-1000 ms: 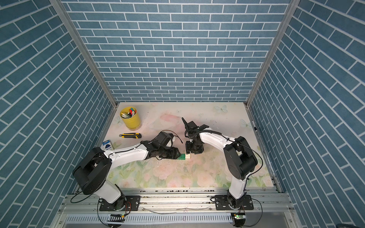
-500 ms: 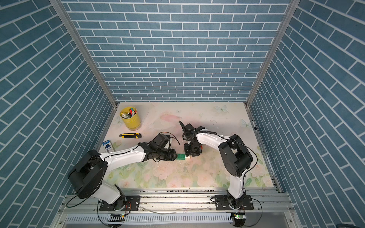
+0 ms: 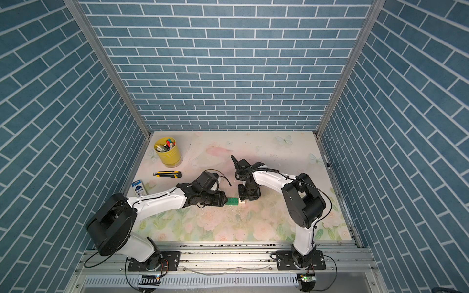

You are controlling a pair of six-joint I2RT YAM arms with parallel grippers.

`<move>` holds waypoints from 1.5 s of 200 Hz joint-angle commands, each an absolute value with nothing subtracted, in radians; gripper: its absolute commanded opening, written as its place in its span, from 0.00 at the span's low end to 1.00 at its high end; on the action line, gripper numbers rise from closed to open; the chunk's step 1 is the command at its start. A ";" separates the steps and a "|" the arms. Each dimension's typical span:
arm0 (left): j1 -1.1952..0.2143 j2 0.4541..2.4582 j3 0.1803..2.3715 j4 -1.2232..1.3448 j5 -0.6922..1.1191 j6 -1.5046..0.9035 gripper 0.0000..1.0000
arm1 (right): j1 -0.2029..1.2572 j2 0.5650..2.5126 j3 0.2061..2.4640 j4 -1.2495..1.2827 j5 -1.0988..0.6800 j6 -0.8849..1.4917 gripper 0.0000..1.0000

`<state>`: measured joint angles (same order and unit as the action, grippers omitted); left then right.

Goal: Assemble the letter y with lego
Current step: Move the lego brick at the center of the board, then pick up the lego brick from the center of the board.

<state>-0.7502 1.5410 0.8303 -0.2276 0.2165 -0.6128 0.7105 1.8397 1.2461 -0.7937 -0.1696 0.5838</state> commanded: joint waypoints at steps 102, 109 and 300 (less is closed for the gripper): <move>-0.749 1.528 0.812 -0.231 0.201 -0.613 0.67 | 0.727 1.844 1.269 -0.768 -0.195 0.623 0.57; -0.749 1.528 0.812 -0.231 0.200 -0.613 0.67 | 0.727 1.850 1.272 -0.767 -0.194 0.623 0.57; -0.729 1.454 0.754 -0.267 0.137 -0.630 0.67 | 0.733 1.836 1.318 -0.833 -0.154 0.632 0.29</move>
